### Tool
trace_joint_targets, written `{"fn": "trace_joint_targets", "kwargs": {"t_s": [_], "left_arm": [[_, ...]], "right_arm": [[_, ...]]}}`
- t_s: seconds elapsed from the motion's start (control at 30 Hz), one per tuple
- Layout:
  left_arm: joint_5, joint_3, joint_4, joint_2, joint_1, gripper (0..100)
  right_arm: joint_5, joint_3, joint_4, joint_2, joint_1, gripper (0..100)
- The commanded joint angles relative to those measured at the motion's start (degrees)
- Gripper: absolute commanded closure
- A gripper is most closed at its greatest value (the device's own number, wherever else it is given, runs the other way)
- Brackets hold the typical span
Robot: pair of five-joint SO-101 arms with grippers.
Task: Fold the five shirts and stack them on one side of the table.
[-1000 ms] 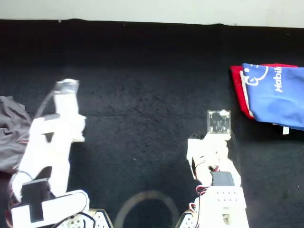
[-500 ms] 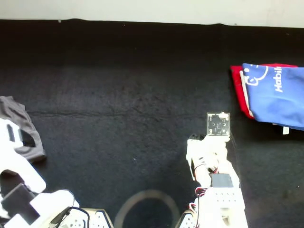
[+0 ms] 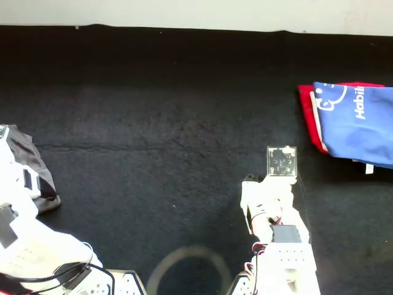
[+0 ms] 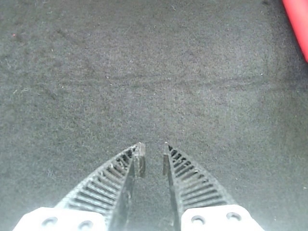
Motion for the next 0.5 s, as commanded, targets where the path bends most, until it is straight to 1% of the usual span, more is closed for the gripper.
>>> {"fn": "trace_joint_targets", "kwargs": {"t_s": [0.0,0.03,0.1,0.13,0.23,0.33,0.47], "left_arm": [[-0.5,-3.6,-0.9,1.2,-0.1,100],[-0.4,-3.8,-0.8,1.2,0.0,97],[-0.4,-4.8,0.3,1.2,0.9,100],[-0.4,-5.5,1.1,1.2,1.7,99],[0.0,-9.2,7.1,1.1,5.4,99],[5.3,-15.6,15.6,1.1,11.4,99],[11.8,-26.2,28.1,1.1,23.2,99]], "right_arm": [[0.7,-0.1,-0.8,-0.7,0.3,92.1],[0.7,-0.1,-0.8,-0.7,0.3,92.1],[0.7,0.0,-0.8,-0.7,0.3,92.1],[0.7,0.0,-0.8,-0.7,0.3,92.1],[0.7,0.0,-0.8,-0.7,0.3,92.1],[0.7,0.7,-1.1,-0.7,0.3,92.1],[0.7,0.8,-1.1,-0.7,0.3,92.1]]}}
